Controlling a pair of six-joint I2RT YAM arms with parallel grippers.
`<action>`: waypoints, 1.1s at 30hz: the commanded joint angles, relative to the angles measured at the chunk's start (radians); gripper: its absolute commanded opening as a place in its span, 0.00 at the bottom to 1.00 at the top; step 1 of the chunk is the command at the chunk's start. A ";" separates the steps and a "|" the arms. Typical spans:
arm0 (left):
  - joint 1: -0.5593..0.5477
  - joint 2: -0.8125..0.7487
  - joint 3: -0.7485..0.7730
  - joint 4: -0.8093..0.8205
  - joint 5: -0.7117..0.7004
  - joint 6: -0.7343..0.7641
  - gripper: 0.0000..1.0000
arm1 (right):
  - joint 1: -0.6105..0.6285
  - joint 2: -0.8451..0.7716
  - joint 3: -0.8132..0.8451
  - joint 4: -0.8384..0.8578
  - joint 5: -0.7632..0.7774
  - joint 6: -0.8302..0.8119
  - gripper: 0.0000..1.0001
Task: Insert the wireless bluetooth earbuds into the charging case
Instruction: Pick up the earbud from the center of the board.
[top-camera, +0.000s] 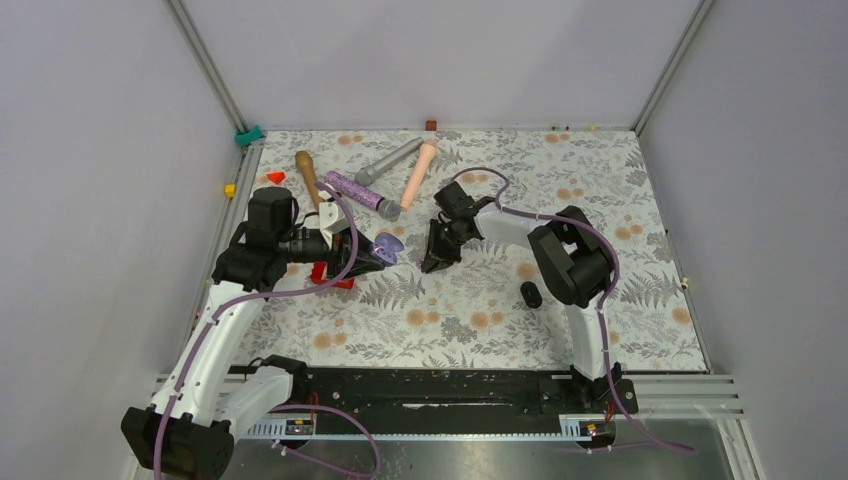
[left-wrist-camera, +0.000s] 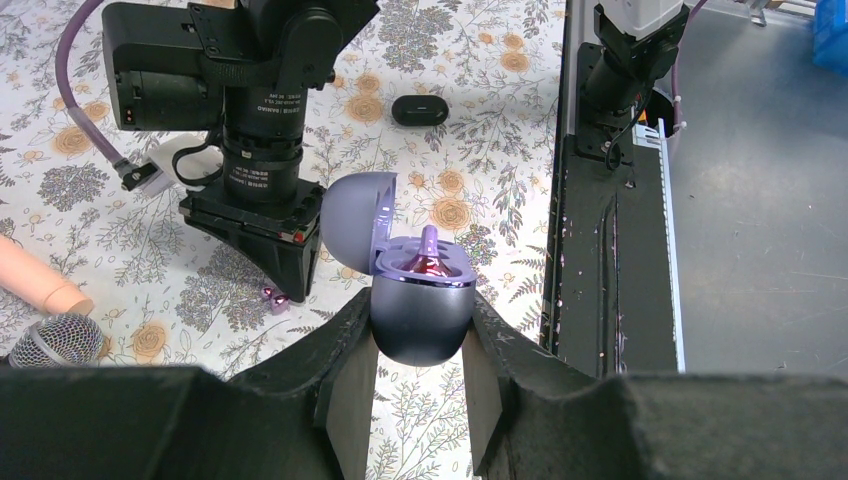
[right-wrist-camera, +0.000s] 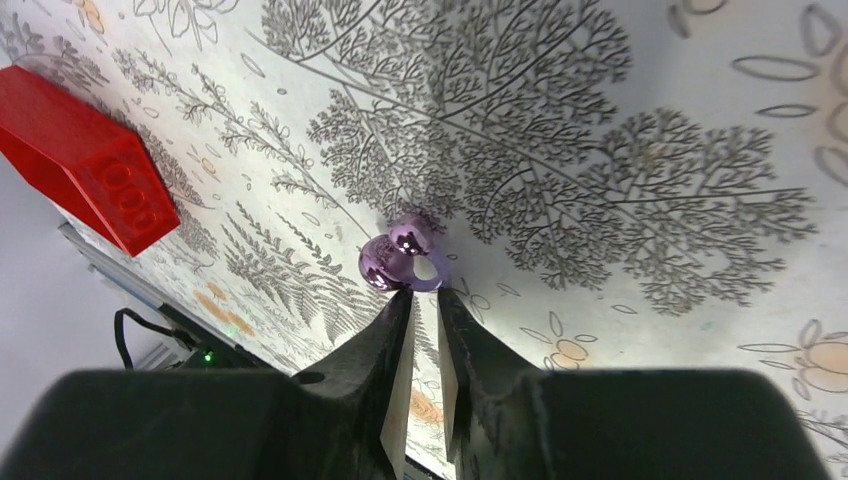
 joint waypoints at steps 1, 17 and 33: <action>0.007 -0.010 -0.005 0.043 0.043 0.017 0.19 | -0.036 0.012 0.033 -0.038 0.080 -0.025 0.22; 0.007 -0.010 -0.006 0.042 0.044 0.019 0.19 | -0.075 0.079 0.082 0.000 -0.086 -0.037 0.21; 0.007 -0.010 -0.008 0.042 0.042 0.023 0.19 | -0.075 0.117 0.124 0.004 -0.149 -0.028 0.21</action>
